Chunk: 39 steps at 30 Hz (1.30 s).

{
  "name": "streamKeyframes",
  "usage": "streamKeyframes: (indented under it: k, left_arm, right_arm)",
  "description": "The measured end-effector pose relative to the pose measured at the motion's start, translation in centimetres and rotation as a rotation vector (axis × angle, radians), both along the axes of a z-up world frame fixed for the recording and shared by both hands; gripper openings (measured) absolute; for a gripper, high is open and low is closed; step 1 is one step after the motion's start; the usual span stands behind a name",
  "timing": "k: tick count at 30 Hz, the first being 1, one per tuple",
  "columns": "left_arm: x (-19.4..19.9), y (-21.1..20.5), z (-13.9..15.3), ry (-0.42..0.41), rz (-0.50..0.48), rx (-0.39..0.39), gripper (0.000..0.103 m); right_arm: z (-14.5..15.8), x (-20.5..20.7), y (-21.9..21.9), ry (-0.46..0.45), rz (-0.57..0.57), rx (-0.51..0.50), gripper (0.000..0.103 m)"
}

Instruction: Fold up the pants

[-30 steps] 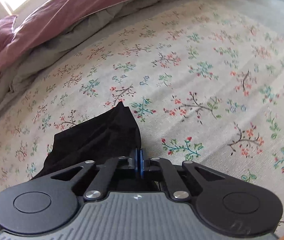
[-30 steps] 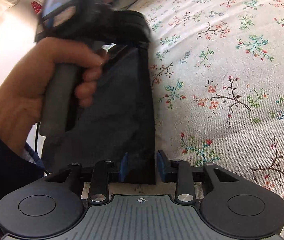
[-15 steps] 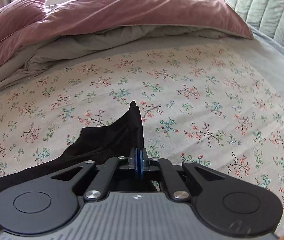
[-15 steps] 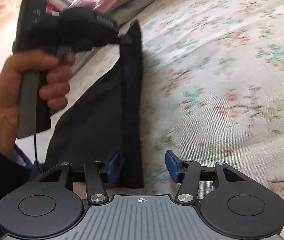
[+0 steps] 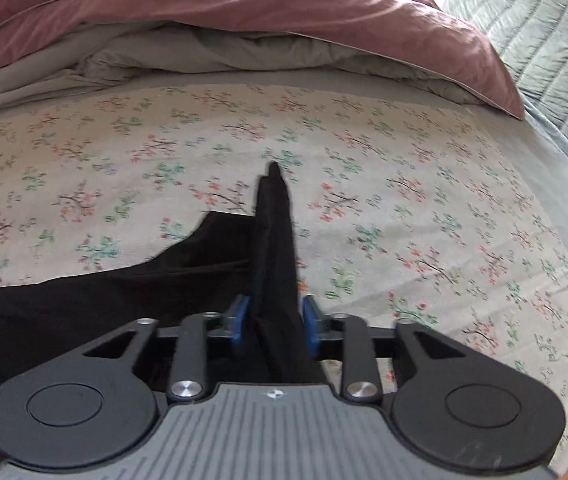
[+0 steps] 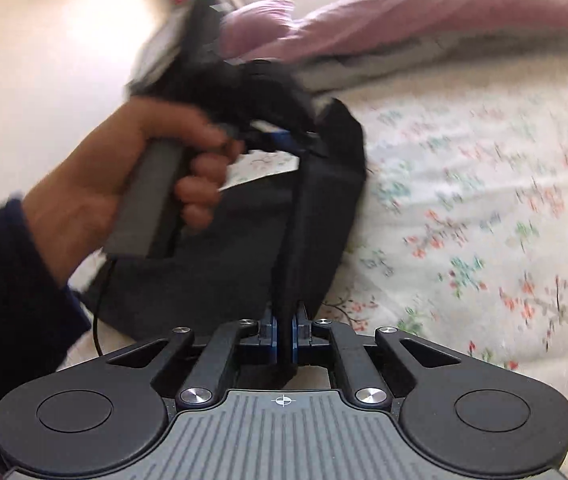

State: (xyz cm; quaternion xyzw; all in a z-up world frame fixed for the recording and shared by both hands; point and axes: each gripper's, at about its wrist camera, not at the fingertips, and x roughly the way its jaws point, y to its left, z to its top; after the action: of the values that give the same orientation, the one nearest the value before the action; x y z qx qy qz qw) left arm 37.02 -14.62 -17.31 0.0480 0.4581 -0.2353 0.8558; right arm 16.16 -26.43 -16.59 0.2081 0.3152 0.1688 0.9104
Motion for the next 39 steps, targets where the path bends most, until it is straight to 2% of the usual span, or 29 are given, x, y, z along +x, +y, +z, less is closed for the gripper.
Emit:
streamKeyframes:
  k: [2, 4, 5, 7, 8, 9, 12, 15, 18, 23, 29, 32, 36, 39]
  left_arm:
    - [-0.4, -1.7, 0.2, -0.031, -0.039, 0.059, 0.059]
    - [-0.5, -3.4, 0.3, -0.076, -0.042, 0.164, 0.058]
    - [-0.3, -4.0, 0.3, -0.096, -0.042, 0.192, 0.057]
    - [0.1, -4.3, 0.8, -0.106, -0.019, 0.201, 0.041]
    - [0.4, -4.3, 1.0, -0.101, -0.009, 0.195, 0.018]
    - [0.6, -4.2, 1.2, -0.090, -0.007, 0.187, 0.014]
    - [0.5, -4.5, 2.0, -0.110, -0.009, 0.211, 0.012]
    - [0.4, -5.4, 3.4, -0.125, -0.004, 0.209, 0.012]
    - [0.0, -7.5, 5.1, -0.155, 0.003, 0.205, 0.012]
    - [-1.6, -12.4, 7.4, -0.186, 0.003, 0.149, 0.012]
    - [-3.1, -17.3, 6.6, -0.136, -0.001, 0.023, 0.012]
    - [-3.8, -19.0, 5.3, -0.122, -0.008, 0.010, 0.012]
    - [-3.3, -18.8, 4.2, -0.095, 0.001, -0.013, 0.012]
    - [-2.7, -17.7, 4.3, -0.093, 0.013, -0.021, 0.012]
  right_arm:
    - [0.2, -0.2, 0.8, -0.018, 0.012, -0.038, 0.007]
    - [0.1, 0.0, 1.6, -0.032, 0.020, -0.064, 0.007]
    - [0.1, 0.0, 1.7, -0.035, 0.021, -0.072, 0.007]
    - [0.0, -0.2, 1.8, -0.037, 0.021, -0.084, 0.007]
    - [0.0, -0.1, 1.7, -0.039, 0.019, -0.088, 0.007]
    - [0.0, -0.2, 1.6, -0.041, 0.016, -0.089, 0.007]
    - [0.5, -0.6, 0.9, -0.048, 0.001, -0.079, 0.006]
    - [1.2, -0.9, -1.0, -0.054, -0.026, -0.025, 0.005]
    - [1.7, -1.1, -3.4, -0.053, -0.069, 0.043, 0.004]
    - [2.1, -1.7, -7.4, -0.041, -0.160, 0.079, 0.004]
    - [1.7, -3.6, -14.4, -0.017, -0.324, 0.089, 0.003]
    - [1.2, -4.7, -16.8, -0.004, -0.376, 0.083, 0.004]
    - [0.6, -5.2, -17.7, 0.020, -0.389, 0.074, 0.004]
    - [1.2, -5.9, -17.5, -0.009, -0.359, 0.060, 0.004]
